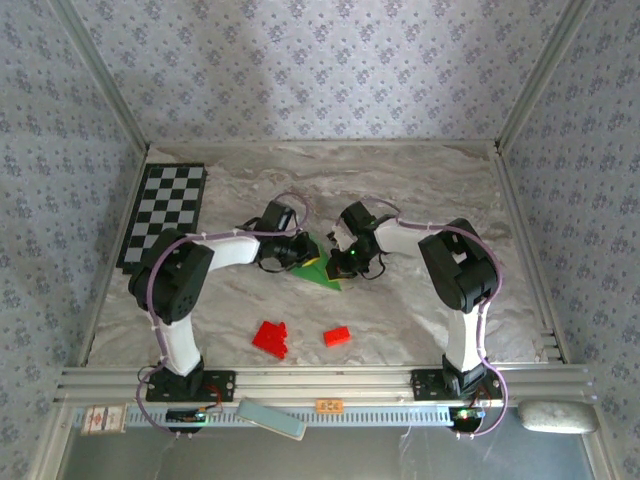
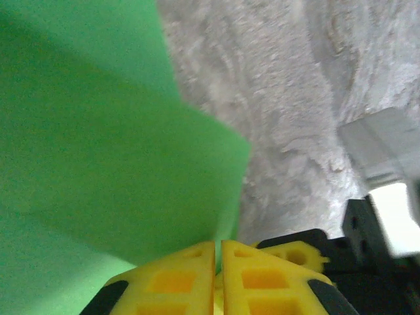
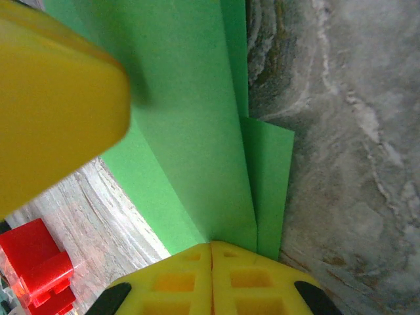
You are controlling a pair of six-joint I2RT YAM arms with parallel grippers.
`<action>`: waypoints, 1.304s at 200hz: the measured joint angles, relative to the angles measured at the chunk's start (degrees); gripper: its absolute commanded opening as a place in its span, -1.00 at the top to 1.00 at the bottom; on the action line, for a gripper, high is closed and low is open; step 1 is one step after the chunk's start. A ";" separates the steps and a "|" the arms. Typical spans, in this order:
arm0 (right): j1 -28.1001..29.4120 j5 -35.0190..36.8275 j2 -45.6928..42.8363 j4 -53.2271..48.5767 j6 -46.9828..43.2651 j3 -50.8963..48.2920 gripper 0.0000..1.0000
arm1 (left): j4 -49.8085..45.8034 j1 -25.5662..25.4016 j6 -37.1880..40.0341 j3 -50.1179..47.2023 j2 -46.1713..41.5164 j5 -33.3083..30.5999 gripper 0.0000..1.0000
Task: Fold a paper plane with a square sheet of paper (pick it up from the middle)
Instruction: Fourth fold the wing at the center of the table.
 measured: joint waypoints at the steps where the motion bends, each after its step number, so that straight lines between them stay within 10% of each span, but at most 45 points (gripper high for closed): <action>1: 0.00 -0.02 0.02 0.00 0.00 0.00 0.84 | 0.02 -0.02 -0.02 -0.02 0.04 0.00 0.80; 134: -0.13 -0.33 0.17 -0.15 -0.07 -0.02 0.83 | -2.93 0.11 2.10 2.64 3.93 -2.08 0.79; 261: -0.39 -0.63 0.00 0.61 -0.31 -0.87 0.83 | -8.68 13.70 9.92 8.81 7.50 -0.50 0.79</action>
